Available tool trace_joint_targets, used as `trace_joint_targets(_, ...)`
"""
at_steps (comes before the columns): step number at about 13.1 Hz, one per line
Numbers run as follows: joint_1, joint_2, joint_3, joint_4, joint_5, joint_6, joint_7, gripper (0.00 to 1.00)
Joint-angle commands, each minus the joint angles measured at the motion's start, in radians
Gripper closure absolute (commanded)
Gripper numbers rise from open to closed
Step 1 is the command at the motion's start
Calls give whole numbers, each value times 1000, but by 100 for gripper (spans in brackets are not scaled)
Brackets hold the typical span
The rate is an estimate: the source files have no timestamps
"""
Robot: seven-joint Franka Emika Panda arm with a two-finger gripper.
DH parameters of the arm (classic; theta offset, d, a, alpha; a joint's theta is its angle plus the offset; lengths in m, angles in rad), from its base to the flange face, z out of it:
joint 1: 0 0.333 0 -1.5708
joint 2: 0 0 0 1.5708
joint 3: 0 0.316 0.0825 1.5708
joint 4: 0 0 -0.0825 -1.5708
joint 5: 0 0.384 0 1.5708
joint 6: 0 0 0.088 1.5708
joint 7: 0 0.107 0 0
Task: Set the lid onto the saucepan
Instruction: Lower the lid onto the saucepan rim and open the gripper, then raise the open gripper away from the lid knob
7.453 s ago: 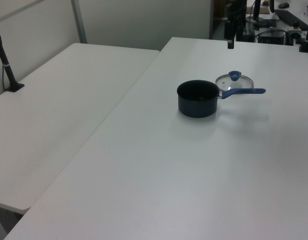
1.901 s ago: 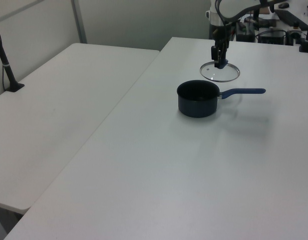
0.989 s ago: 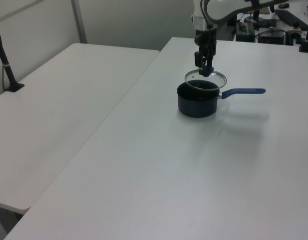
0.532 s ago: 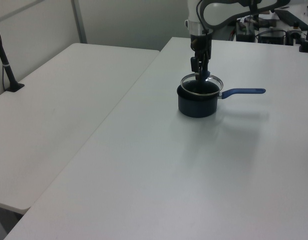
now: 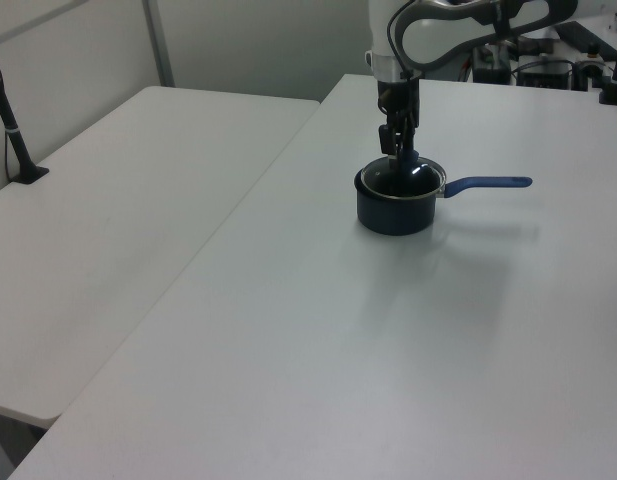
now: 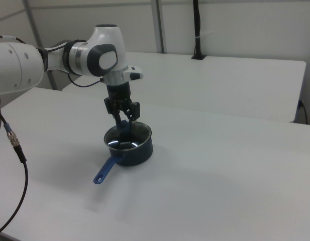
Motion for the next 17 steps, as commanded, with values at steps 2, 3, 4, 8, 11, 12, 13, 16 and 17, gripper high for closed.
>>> trace_joint_targets(2, 8, 18, 2, 42, -15, 9, 33, 61)
trace_joint_targets(3, 8, 20, 1, 44, -15, 19, 35, 61)
trace_joint_targets(4, 9, 28, 3, 44, -15, 25, 35, 61)
trace_joint_targets(8, 18, 38, 3, 44, -15, 28, 50, 61)
trace_joint_targets(11, 17, 40, 3, 41, -14, 46, 51, 31)
trace_joint_targets(12, 15, 38, 3, 41, -12, 48, 53, 17)
trace_joint_targets(13, 12, 35, 3, 41, -12, 46, 54, 3)
trace_joint_targets(16, 3, -20, 1, 32, -15, 34, 53, 0)
trace_joint_targets(17, 3, -65, 1, 0, -15, 33, 53, 0)
